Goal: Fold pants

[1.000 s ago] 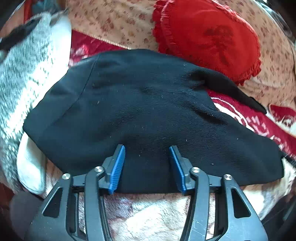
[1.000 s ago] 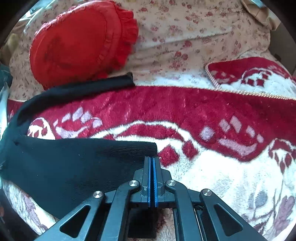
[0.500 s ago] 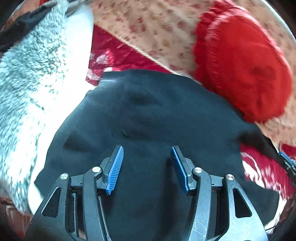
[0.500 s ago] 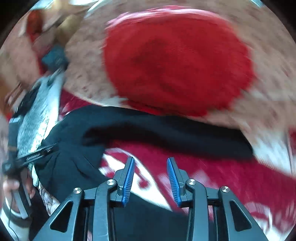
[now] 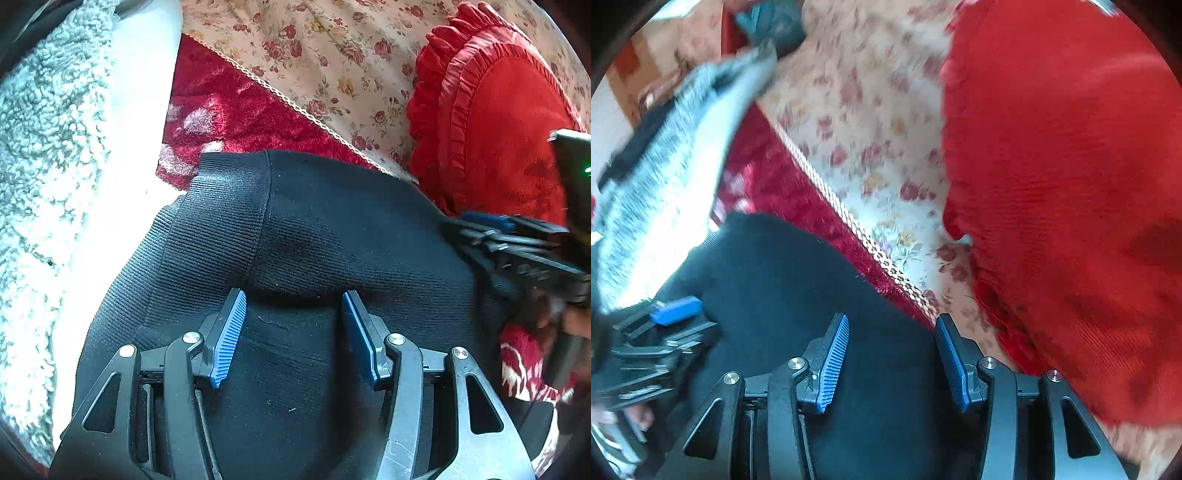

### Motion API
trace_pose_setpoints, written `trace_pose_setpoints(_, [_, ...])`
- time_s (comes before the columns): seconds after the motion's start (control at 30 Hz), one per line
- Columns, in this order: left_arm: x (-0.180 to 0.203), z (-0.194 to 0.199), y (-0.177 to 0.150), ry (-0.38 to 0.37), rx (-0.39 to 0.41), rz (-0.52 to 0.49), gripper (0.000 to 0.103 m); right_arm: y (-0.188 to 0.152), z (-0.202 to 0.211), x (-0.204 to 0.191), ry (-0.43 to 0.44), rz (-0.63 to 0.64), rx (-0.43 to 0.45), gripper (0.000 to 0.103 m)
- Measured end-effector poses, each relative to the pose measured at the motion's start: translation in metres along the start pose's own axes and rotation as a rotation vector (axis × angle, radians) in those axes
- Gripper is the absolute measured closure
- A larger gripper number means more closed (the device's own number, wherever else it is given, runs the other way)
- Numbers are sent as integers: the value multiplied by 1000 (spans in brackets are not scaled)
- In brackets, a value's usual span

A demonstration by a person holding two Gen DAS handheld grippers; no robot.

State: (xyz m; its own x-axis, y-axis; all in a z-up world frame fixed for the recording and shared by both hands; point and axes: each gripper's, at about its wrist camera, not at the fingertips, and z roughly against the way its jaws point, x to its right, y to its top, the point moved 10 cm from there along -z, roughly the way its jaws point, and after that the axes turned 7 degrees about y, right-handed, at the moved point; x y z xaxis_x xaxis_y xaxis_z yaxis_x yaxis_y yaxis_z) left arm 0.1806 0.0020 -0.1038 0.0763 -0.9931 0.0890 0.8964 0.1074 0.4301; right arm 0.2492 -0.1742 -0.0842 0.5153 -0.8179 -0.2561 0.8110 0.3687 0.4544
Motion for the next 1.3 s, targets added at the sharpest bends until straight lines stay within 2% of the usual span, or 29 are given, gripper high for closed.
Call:
trace_pose_setpoints(0.07, [-1, 0, 2, -13, -4, 15, 49, -1, -15, -2, 41, 20, -25, 56])
trace_pose_setpoints(0.13, [-1, 0, 4, -26, -7, 32, 49, -2, -13, -2, 55, 29, -1, 61])
trace_pose_setpoints(0.2, [-2, 1, 4, -38, -8, 50, 49, -3, -11, -6, 61, 52, 19, 78])
trace_pose_setpoints(0.27, [-2, 1, 5, -47, -6, 62, 49, -3, -6, -10, 41, 76, 33, 90])
trace_pose_setpoints(0.37, [-4, 6, 5, -64, 0, 79, 49, -2, 5, -18, 3, 94, 53, 95])
trace_pose_setpoints(0.57, [-40, 45, 5, 9, 104, 118, 49, -8, 66, -50, -52, 107, 186, 95])
trace_pose_setpoints(0.67, [-65, 70, 5, -6, 141, 186, 49, -28, 111, -86, -91, 149, 274, 95])
trace_pose_setpoints(0.77, [-89, 92, -6, -31, 168, 251, 49, -62, 132, -128, -109, 201, 311, 95])
trace_pose_setpoints(0.87, [-111, 106, -28, -11, 173, 266, 49, -101, 126, -162, -103, 231, 299, 95])
trace_pose_setpoints(1.0, [-127, 110, -54, -12, 131, 271, 49, -165, 77, -190, -29, 196, 183, 96])
trace_pose_setpoints(1.07, [-129, 111, -57, -12, 123, 270, 49, -185, 60, -194, 3, 165, 137, 96])
trace_pose_setpoints(1.17, [-132, 128, -59, -10, 158, 265, 49, -191, 66, -194, -12, 142, 133, 95])
trace_pose_setpoints(1.3, [-130, 144, -56, 1, 204, 249, 48, -184, 107, -184, 4, 81, 234, 85])
